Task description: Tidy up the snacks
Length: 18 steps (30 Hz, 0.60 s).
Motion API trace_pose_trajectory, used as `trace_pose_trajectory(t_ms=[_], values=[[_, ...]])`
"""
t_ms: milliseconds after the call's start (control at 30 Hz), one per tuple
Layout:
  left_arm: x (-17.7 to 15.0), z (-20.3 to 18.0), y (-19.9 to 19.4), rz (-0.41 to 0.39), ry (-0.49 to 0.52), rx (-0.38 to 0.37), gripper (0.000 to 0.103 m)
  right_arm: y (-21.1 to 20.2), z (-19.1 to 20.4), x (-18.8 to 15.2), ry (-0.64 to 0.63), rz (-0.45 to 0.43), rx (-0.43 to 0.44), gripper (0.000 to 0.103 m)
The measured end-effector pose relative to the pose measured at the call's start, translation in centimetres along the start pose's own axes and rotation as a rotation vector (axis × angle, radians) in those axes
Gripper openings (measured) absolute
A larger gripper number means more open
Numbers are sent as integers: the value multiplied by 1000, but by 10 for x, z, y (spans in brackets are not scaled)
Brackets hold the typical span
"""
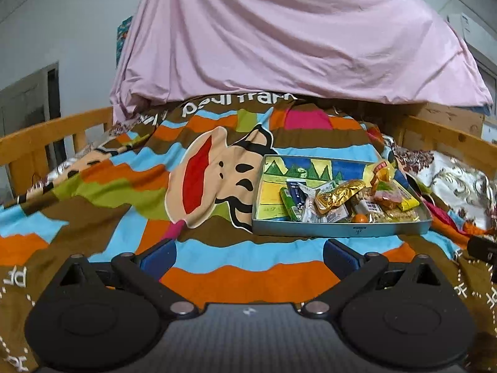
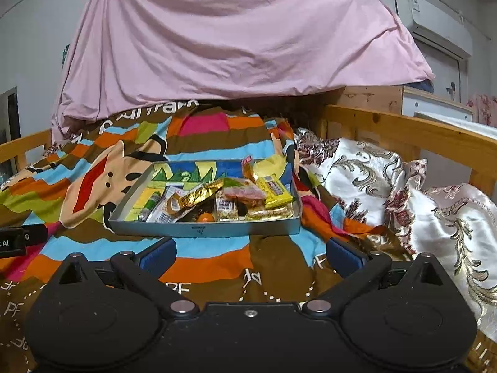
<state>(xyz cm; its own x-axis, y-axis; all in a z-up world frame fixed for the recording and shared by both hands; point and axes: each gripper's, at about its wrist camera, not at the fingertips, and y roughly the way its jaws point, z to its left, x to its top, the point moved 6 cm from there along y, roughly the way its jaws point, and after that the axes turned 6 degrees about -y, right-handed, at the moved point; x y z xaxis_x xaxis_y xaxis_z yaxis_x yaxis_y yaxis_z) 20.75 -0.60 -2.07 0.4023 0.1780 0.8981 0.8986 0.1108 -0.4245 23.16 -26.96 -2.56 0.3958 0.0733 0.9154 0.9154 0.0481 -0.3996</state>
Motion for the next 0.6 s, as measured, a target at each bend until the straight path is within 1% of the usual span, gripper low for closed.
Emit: trace_pose_trajectory(t_ms=[67, 167, 333, 433, 533, 600], values=[[-3, 2, 3, 19, -18, -2, 103, 4, 3, -2, -6, 15, -15, 102], [-9, 3, 5, 20, -13, 3, 103, 10, 6, -6, -19, 33, -21, 102], [-19, -2, 9, 29, 43, 17, 103, 15, 10, -12, -13, 57, 2, 102], [-24, -4, 13, 52, 63, -3, 103, 18, 14, -16, -24, 74, 15, 102], [-28, -3, 13, 53, 36, -32, 103, 16, 20, -18, -43, 65, 42, 102], [-30, -1, 15, 61, 12, -28, 103, 15, 24, -18, -60, 48, 53, 102]])
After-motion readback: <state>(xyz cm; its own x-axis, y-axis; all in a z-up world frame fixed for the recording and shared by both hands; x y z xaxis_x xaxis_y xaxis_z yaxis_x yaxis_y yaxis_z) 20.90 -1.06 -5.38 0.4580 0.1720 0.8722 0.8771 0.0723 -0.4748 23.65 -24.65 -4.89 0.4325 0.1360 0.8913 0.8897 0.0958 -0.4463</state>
